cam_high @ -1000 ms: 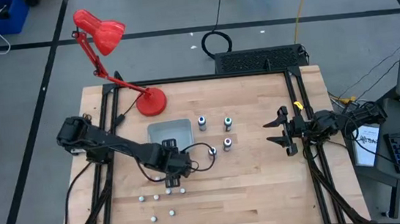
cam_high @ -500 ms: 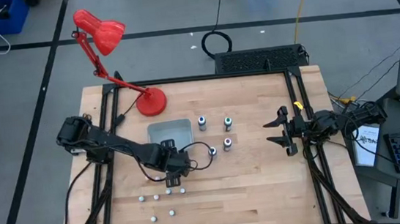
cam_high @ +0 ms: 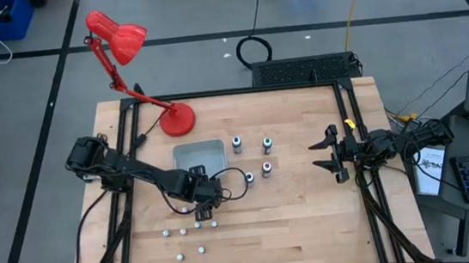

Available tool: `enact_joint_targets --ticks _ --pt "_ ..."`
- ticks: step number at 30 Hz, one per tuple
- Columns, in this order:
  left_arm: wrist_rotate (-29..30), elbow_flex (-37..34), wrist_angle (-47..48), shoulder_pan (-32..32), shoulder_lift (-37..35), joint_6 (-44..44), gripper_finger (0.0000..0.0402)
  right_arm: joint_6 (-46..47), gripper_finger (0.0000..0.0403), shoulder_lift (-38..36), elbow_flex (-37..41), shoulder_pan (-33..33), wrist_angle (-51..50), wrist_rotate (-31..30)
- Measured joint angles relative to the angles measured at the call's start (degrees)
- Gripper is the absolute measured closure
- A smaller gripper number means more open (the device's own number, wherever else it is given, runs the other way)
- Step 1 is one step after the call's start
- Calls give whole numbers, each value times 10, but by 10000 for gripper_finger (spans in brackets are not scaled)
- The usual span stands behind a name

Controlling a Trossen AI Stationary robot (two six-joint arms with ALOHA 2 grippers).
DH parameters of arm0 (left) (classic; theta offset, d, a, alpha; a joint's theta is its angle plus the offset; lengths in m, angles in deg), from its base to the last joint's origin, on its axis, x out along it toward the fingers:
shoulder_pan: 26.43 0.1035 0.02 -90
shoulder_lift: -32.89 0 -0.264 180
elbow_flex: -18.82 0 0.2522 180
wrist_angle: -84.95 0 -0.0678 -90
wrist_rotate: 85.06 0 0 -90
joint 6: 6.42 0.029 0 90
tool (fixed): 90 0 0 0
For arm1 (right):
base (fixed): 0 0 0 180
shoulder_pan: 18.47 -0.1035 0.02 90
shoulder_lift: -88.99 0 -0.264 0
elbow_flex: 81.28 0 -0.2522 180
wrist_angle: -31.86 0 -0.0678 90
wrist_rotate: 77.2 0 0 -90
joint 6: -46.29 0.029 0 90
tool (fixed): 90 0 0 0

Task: Pick & Place food coloring
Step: Put the small orange coloring bottle into the gray container

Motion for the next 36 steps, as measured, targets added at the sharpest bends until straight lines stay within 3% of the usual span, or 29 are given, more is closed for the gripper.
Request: enact_joint_targets --ticks 8,16,31,36 --pt "15 0 0 13 0 -2 147 0 190 0 0 0 0 0" --pt "-15 0 0 16 0 -3 147 0 190 0 0 0 0 0" --pt "-16 0 0 16 0 -4 147 0 190 0 0 0 0 0" --pt "-16 0 -1 16 0 -4 170 0 190 0 0 0 0 0"
